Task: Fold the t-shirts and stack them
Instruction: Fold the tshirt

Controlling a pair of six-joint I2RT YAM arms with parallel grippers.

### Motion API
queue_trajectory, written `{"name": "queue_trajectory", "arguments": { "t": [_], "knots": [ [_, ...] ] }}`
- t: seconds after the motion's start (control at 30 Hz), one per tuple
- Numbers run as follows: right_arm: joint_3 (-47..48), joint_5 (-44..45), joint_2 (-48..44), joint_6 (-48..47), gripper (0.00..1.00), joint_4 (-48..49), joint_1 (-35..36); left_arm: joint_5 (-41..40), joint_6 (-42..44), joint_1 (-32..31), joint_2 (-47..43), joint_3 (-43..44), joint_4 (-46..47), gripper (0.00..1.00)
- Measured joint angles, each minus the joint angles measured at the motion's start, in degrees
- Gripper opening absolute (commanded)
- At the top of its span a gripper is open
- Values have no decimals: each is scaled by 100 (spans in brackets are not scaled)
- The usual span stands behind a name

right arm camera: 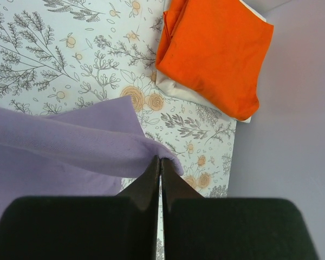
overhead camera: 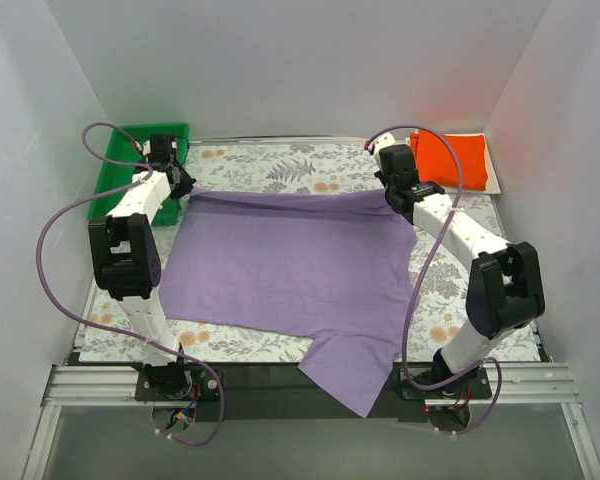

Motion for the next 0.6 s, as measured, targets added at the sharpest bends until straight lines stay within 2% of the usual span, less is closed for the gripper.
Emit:
{"name": "queue_trajectory", "arguments": {
  "t": [0.6],
  "knots": [
    [-63,181,-483,671,1,-898,223,306,-114,44,-280,-542,-195,0]
  ]
}}
